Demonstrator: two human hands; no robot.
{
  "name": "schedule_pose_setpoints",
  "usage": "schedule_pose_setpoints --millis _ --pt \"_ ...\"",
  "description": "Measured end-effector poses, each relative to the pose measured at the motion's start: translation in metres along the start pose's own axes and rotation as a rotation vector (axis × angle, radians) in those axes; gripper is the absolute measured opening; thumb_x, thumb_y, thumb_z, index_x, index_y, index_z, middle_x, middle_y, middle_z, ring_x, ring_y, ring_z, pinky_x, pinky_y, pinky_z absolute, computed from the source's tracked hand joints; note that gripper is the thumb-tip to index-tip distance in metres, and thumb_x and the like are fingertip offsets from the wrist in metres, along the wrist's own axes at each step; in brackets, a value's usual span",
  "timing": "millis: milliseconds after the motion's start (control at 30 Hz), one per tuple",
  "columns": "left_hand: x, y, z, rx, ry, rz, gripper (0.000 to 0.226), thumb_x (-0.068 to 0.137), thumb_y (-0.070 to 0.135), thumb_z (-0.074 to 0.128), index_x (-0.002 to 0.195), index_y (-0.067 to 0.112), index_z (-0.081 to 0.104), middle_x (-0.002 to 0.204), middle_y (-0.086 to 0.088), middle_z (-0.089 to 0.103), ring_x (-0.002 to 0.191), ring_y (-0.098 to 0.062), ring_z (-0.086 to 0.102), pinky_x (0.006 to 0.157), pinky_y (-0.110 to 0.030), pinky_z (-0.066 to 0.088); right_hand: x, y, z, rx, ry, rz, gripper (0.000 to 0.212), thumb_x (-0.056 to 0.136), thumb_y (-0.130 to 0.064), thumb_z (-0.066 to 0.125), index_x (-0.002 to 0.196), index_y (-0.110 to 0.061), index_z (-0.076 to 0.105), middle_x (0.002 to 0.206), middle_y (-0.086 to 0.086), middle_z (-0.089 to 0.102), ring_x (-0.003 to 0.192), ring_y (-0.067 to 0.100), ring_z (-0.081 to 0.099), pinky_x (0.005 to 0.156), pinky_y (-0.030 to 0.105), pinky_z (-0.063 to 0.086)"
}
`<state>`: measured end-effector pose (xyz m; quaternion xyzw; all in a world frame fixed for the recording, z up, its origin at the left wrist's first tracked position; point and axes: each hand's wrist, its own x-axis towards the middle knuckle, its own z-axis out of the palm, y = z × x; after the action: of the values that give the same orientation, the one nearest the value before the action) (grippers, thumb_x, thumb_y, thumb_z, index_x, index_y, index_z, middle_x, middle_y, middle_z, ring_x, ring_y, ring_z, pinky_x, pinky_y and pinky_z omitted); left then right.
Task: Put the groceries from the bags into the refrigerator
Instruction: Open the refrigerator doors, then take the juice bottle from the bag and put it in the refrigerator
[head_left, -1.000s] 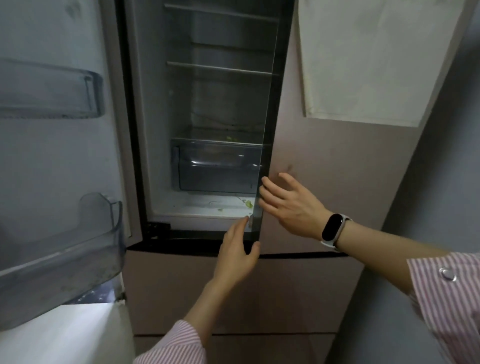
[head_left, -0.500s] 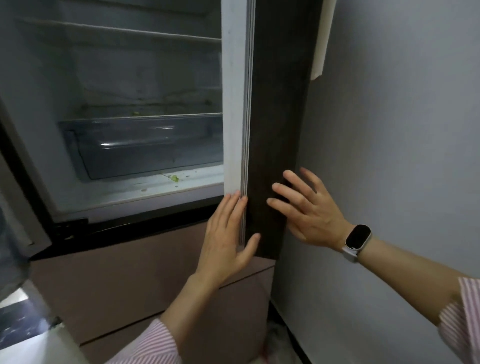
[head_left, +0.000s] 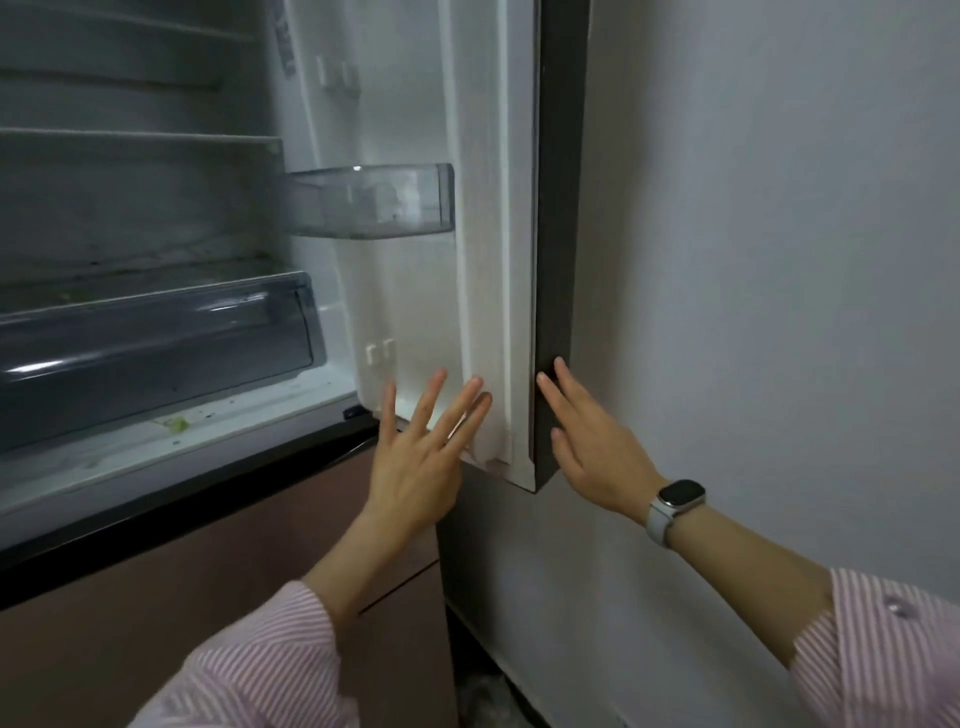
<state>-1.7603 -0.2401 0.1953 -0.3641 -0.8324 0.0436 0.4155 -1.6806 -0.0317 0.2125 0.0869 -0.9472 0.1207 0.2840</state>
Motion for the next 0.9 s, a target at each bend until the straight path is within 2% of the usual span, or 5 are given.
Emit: schedule_pose_setpoints --millis 100,300,600,767,900 --pt "0.029 0.006 0.007 0.046 -0.037 0.097 0.090 0.067 0.023 0.071 0.145 0.025 0.026 0.154 0.005 0.006 0.142 -0.028 0.006 0.108 -0.063 0.007 0.006 0.018 -0.002 0.009 -0.063 0.097 0.061 0.097 -0.023 0.033 0.147 -0.021 -0.003 0.157 -0.002 -0.007 0.142 0.017 0.015 0.105 0.032 0.036" --pt "0.070 0.042 0.015 0.069 -0.054 0.022 0.077 0.068 0.028 0.069 0.139 0.021 0.041 0.152 0.001 0.027 0.139 -0.032 0.015 0.108 -0.062 0.009 0.009 0.052 -0.004 -0.009 -0.152 0.172 0.060 0.097 -0.020 0.032 0.147 -0.018 0.000 0.157 0.002 0.000 0.144 0.016 0.003 0.115 0.027 0.008" --pt "0.064 0.065 0.018 -0.042 -0.184 -0.200 0.069 0.067 0.026 0.071 0.132 0.016 0.050 0.142 -0.014 0.044 0.132 -0.037 0.038 0.101 -0.067 0.023 -0.016 0.070 0.002 -0.134 -0.187 0.157 0.055 0.094 -0.023 0.032 0.146 -0.015 0.016 0.156 0.007 0.012 0.143 0.023 0.010 0.116 0.044 0.015" --pt "-0.041 0.068 0.010 -0.126 -0.333 -0.440 0.061 0.076 0.027 0.067 0.132 0.013 0.048 0.137 -0.017 0.049 0.127 -0.035 0.045 0.100 -0.062 0.031 -0.042 0.032 0.045 0.049 -0.295 0.073 0.057 0.081 -0.033 0.026 0.122 -0.006 0.056 0.126 0.018 0.056 0.118 0.036 0.052 0.095 0.049 0.043" --pt "-0.145 0.067 -0.025 -0.102 -0.399 -0.652 0.053 0.069 0.023 0.075 0.118 0.009 0.060 0.120 -0.014 0.062 0.111 -0.031 0.059 0.090 -0.055 0.043 -0.076 -0.037 0.086 0.167 -0.411 -0.052 0.047 0.092 -0.032 0.032 0.133 -0.013 0.046 0.137 0.007 0.047 0.130 0.024 0.038 0.108 0.040 0.028"
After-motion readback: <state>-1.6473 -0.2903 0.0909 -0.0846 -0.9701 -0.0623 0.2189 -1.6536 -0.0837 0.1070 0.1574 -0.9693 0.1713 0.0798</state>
